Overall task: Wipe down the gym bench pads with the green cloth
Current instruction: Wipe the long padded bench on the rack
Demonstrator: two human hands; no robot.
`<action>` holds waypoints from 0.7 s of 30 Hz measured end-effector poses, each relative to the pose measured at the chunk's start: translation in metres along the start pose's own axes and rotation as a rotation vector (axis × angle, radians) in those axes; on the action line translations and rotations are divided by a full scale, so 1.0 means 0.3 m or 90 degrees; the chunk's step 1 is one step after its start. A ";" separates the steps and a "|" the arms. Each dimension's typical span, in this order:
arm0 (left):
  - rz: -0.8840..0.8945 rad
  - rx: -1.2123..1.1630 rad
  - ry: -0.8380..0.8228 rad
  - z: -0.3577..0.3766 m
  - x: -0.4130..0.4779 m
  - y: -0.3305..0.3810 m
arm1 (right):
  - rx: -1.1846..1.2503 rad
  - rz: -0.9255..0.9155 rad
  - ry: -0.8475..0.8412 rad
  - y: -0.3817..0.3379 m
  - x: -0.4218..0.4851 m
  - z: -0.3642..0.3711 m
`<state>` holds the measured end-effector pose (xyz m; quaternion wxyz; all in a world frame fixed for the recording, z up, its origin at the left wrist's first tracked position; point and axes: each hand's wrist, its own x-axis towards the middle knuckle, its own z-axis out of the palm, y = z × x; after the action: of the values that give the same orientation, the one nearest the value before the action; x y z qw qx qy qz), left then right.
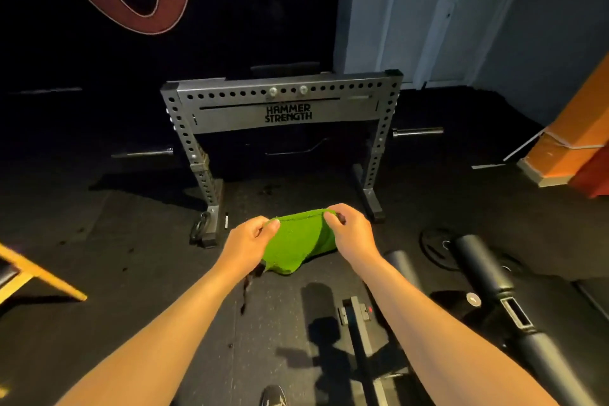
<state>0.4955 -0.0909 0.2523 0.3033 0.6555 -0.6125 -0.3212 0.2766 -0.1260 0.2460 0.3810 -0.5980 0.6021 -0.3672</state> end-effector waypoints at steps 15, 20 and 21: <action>0.024 0.042 -0.149 -0.004 1.105 0.021 | 0.129 0.053 0.137 -0.004 1.005 0.051; 0.011 0.034 -0.094 0.164 1.529 0.148 | 0.125 0.035 0.156 0.056 1.353 -0.089; -0.001 0.012 -0.088 0.195 1.597 0.175 | 0.130 0.032 0.165 0.056 1.405 -0.117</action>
<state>0.4379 -0.5725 0.2346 0.2538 0.6350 -0.6345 -0.3602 0.2399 -0.5475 0.2380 0.3681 -0.4888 0.6203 -0.4907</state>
